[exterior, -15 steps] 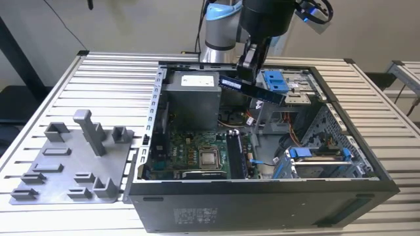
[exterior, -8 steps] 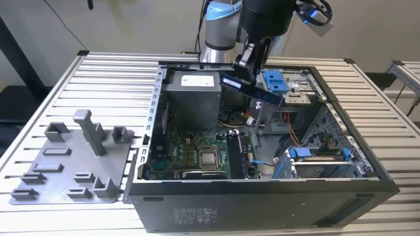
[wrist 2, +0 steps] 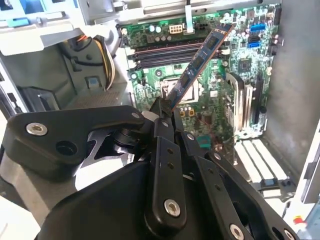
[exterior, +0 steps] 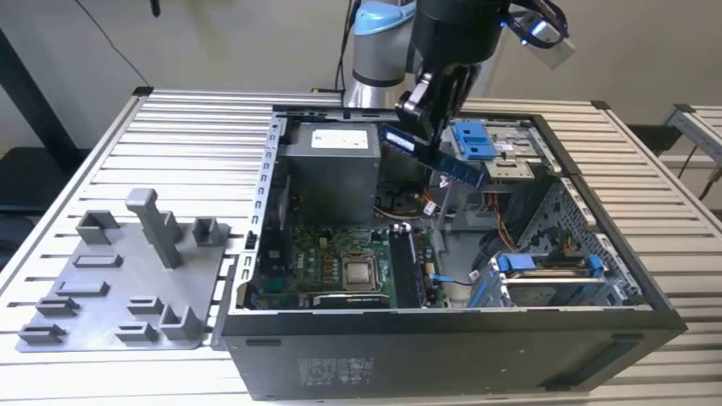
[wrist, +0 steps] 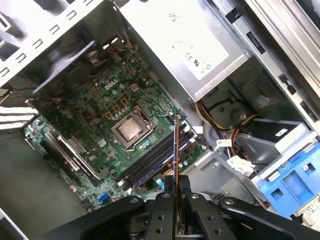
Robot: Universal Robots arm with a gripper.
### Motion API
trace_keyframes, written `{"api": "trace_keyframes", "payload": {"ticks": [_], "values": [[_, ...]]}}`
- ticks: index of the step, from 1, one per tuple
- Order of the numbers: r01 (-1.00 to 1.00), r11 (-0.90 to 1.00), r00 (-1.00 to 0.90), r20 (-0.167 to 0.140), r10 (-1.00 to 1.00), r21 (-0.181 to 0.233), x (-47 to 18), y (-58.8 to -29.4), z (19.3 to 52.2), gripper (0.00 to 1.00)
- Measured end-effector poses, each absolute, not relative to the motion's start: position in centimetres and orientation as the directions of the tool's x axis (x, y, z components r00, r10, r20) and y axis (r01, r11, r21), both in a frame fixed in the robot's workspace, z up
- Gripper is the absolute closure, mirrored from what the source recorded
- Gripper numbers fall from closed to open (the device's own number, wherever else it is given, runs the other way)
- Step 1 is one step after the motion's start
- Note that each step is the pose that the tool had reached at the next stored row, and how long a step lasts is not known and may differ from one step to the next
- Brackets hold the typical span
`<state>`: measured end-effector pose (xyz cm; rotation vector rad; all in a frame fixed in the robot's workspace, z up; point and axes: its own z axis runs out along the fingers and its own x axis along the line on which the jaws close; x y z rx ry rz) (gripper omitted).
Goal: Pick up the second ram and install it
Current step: 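Insert the second ram into the second slot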
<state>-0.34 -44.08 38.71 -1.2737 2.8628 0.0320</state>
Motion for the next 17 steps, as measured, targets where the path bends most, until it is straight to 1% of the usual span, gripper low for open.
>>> {"api": "trace_keyframes", "payload": {"ticks": [17], "values": [[-0.540,0.842,-0.842,-0.016,-0.540,0.015,-0.34,-44.08,38.66,0.86]]}}
